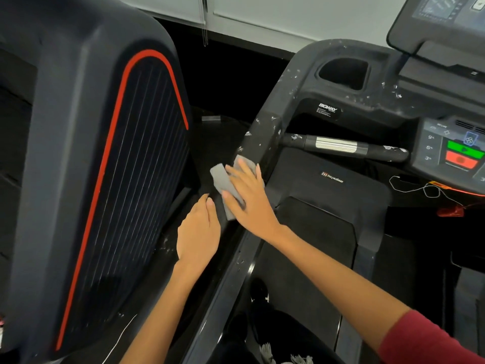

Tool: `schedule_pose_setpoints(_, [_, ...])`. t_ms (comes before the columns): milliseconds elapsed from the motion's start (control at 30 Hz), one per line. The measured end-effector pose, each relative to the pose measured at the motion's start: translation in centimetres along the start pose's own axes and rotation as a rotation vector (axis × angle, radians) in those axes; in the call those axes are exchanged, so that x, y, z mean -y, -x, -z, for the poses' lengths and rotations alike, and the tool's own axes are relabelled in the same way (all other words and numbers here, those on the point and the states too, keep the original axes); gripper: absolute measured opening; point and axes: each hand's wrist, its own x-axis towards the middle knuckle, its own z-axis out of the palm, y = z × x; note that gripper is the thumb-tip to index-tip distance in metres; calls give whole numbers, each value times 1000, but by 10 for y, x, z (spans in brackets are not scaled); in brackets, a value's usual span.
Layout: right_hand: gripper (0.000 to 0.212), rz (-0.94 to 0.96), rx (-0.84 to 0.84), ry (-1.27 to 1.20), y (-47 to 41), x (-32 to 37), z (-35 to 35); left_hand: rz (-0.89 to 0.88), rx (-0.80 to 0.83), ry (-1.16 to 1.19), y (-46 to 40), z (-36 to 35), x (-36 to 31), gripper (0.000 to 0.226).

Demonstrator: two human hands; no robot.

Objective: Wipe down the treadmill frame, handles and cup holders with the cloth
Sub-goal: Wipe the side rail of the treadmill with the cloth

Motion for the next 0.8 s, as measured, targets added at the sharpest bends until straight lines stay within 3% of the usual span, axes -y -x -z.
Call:
schedule_pose_setpoints(167, [46,162,180,35,-5,-21,33,-17,10,-11,-1,0,2,47])
schedule_pose_setpoints(367, [33,44,-75,91,-33,-18,25,-20,10,-42,0,1,1,48])
schedule_pose_setpoints(467, [39,-56,-115,67,-45,2,13,-7,22,-50,1,1,-1,48])
schedule_pose_setpoints(567, [20,31,-109,84,-40,9,1,-11,24,-54,1,2,-1,49])
schedule_pose_setpoints(800, [21,134,-127,-10,-2,-2,1,-10,21,-12,0,1,2,49])
